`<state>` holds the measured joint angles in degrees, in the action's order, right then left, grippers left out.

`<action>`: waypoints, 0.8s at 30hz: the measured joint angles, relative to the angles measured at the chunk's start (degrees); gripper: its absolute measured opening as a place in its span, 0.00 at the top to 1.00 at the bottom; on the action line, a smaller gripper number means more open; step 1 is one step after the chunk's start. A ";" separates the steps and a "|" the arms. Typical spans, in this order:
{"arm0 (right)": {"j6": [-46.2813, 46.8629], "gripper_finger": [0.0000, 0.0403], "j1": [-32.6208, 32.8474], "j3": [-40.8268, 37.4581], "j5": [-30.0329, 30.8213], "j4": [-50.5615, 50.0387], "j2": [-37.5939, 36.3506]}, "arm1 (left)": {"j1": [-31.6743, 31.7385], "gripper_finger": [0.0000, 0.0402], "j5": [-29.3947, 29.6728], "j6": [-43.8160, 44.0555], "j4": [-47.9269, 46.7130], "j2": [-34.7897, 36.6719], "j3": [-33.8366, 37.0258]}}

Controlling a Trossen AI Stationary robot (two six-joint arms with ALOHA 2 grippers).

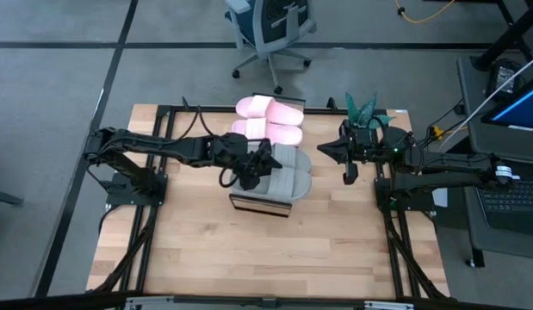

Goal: Pick and place slides into the shelf
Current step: Put the gray slipper on the shelf

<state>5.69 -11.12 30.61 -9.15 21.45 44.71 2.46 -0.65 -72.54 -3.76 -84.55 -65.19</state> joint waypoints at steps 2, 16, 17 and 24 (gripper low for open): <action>0.00 0.99 0.00 0.00 0.00 0.02 0.00 | 0.02 0.71 -0.04 0.02 -0.77 0.01 0.00; 0.04 0.99 0.00 0.00 0.00 0.02 0.00 | 0.04 0.71 -0.08 1.47 -3.41 0.01 -0.02; 0.04 0.99 -0.02 0.00 0.00 0.02 0.00 | 0.04 0.71 -0.08 1.97 -3.76 0.00 -0.02; -0.02 0.99 -0.02 0.00 0.00 0.02 0.00 | -0.20 0.71 -0.06 1.95 -5.34 0.01 -0.02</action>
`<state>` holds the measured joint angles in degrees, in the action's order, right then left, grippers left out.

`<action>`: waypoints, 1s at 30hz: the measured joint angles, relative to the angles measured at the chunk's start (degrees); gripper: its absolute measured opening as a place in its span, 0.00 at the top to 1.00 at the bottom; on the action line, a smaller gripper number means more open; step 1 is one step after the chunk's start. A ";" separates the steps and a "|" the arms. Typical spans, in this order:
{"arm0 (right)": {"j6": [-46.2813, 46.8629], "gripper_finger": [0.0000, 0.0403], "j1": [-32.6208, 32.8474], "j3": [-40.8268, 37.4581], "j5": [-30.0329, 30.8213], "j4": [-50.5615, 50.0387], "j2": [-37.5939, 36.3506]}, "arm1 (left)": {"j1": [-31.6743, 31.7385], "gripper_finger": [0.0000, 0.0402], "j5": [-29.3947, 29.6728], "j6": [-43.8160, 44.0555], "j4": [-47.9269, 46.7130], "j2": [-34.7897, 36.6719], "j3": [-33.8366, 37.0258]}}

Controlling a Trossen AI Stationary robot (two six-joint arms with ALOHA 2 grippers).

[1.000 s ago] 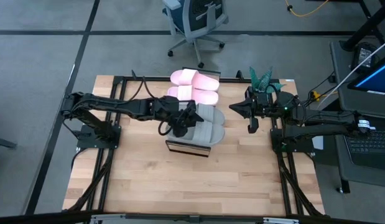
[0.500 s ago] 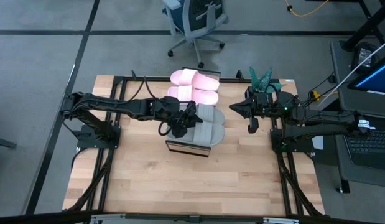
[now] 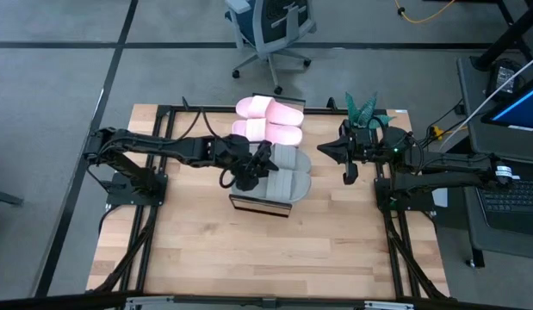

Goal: Pick and place slides into the shelf
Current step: Put the gray slipper on the shelf

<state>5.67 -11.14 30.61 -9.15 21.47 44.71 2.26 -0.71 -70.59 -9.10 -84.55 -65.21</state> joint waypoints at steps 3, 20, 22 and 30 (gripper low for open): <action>0.00 0.99 0.00 0.00 0.00 0.00 0.00 | -0.19 0.71 -0.11 0.00 -1.06 0.00 0.00; -0.02 0.99 0.01 0.00 -0.02 -0.09 0.00 | -0.94 0.71 -0.13 -0.04 -1.55 0.02 0.00; -0.07 0.99 0.01 0.00 -0.02 -0.09 0.00 | -1.33 0.71 -0.09 -0.03 -1.55 0.02 0.00; -0.11 0.99 0.02 0.00 -0.02 -0.09 0.01 | -1.57 0.71 -3.28 1.49 -2.06 0.02 -0.02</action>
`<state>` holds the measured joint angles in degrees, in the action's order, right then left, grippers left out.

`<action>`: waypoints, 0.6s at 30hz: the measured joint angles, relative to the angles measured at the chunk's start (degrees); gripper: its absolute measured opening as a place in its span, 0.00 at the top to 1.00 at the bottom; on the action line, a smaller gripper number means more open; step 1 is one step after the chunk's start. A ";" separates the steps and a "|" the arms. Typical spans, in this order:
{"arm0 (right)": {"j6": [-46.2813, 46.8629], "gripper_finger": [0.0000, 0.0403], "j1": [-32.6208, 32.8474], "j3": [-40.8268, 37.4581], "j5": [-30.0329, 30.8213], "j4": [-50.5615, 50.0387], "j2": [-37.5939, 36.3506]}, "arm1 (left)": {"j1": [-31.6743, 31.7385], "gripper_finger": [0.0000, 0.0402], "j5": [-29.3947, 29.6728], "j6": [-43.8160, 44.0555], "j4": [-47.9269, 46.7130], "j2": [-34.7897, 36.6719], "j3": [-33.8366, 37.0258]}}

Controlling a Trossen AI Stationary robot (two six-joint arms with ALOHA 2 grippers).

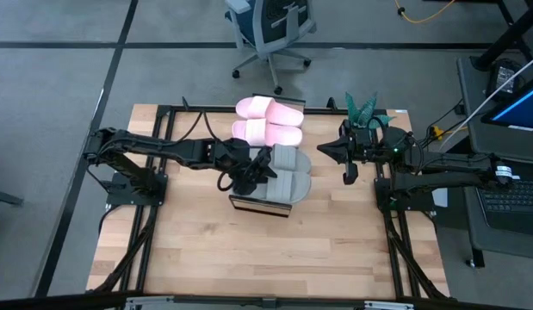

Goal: Pick and place slides into the shelf
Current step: Put the gray slipper on the shelf

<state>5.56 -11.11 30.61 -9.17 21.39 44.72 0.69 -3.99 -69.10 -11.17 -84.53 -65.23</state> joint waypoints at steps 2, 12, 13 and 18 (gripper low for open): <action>0.00 0.99 -0.01 0.00 0.00 0.00 0.00 | 0.00 0.71 -0.08 -0.02 -0.36 0.00 -0.02; 0.00 0.99 -0.01 0.00 0.00 0.00 0.00 | 0.02 0.71 0.10 1.49 -0.58 0.00 -0.04; 0.00 0.99 0.00 0.00 0.00 0.00 0.01 | 0.02 0.71 0.41 1.49 -0.62 0.00 -0.04; 0.00 0.99 -0.01 0.00 0.00 0.00 0.01 | -0.16 0.71 1.76 1.51 -1.51 0.02 -0.07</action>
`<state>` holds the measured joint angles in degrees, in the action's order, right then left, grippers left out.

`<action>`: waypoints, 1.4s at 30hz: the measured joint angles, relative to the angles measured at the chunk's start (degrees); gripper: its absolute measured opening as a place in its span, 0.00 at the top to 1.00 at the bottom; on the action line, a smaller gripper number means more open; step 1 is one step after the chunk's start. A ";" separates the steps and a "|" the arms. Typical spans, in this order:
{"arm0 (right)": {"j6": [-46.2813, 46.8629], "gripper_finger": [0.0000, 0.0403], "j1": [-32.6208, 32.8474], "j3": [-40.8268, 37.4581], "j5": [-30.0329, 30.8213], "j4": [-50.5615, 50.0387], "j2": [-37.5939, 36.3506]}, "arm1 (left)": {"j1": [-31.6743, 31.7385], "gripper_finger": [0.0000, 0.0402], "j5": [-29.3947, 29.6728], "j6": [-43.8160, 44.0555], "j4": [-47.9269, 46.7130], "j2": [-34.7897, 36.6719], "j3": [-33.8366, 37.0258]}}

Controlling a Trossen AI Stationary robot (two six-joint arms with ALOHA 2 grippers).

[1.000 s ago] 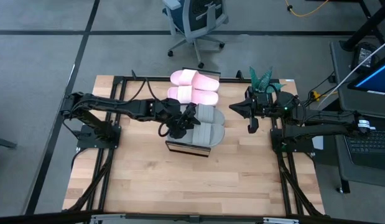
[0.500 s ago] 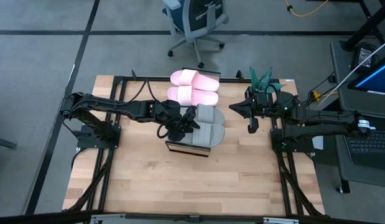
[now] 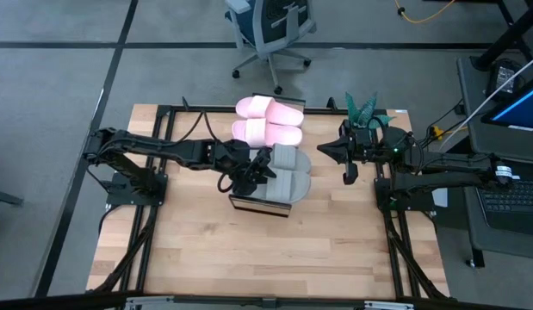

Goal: Pick and place slides into the shelf
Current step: Put the gray slipper on the shelf

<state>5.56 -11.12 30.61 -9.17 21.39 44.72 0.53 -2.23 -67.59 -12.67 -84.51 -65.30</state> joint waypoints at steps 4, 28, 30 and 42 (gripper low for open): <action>-0.02 0.99 0.00 0.00 0.00 0.00 0.01 | -0.44 0.71 0.84 0.02 -0.50 0.02 0.00; -0.38 0.99 0.01 0.00 -0.02 -0.11 0.01 | -2.52 0.71 4.88 2.82 -3.43 2.10 0.11; -0.46 0.99 -0.01 0.00 -0.02 -0.13 0.01 | -2.77 0.71 5.70 2.80 -3.45 2.10 0.11; -0.11 0.99 -0.01 0.00 -1.09 -0.21 0.01 | -3.85 0.71 9.45 2.92 -5.91 3.05 0.09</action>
<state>5.45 -11.14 30.61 -10.26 21.18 44.73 -3.32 7.22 -64.67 -18.58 -81.46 -65.21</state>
